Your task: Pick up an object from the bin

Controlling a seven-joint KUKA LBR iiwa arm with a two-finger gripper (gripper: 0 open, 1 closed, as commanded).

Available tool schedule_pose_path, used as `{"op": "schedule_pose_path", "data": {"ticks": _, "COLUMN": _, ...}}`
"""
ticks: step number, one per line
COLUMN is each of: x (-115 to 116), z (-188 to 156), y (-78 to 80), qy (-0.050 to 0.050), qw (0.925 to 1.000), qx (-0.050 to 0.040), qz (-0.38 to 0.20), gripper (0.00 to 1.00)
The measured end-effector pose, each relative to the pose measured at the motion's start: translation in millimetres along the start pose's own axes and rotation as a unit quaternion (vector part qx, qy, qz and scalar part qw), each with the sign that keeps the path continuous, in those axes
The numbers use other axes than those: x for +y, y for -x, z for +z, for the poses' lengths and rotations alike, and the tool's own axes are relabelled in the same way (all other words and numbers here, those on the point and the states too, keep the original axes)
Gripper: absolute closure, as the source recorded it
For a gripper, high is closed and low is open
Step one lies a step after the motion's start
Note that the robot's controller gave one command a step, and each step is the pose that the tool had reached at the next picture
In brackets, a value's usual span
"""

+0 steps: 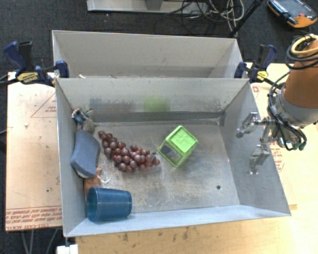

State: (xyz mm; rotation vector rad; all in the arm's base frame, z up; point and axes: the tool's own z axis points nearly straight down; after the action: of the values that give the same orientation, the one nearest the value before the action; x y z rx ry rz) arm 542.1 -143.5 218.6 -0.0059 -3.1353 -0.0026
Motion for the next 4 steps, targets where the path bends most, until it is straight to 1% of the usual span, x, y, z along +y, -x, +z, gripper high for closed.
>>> {"op": "schedule_pose_path", "data": {"ticks": 1, "x": 1, "z": -4, "y": 1.6, "qy": -0.001, "qw": 1.0000, "qx": -0.0038, "qz": -0.002, "gripper": 0.00}}
{"op": "schedule_pose_path", "data": {"ticks": 2, "x": 31, "z": 45, "y": 28.5, "qy": -0.002, "qw": 0.9991, "qx": -0.0065, "qz": -0.042, "gripper": 0.00}}
{"op": "schedule_pose_path", "data": {"ticks": 3, "x": 92, "z": 60, "y": 58.7, "qy": -0.001, "qw": 0.9909, "qx": -0.0038, "qz": -0.135, "gripper": 0.00}}
{"op": "schedule_pose_path", "data": {"ticks": 4, "x": 99, "z": 77, "y": 89.4, "qy": -0.001, "qw": 0.9988, "qx": -0.0058, "qz": -0.049, "gripper": 0.00}}
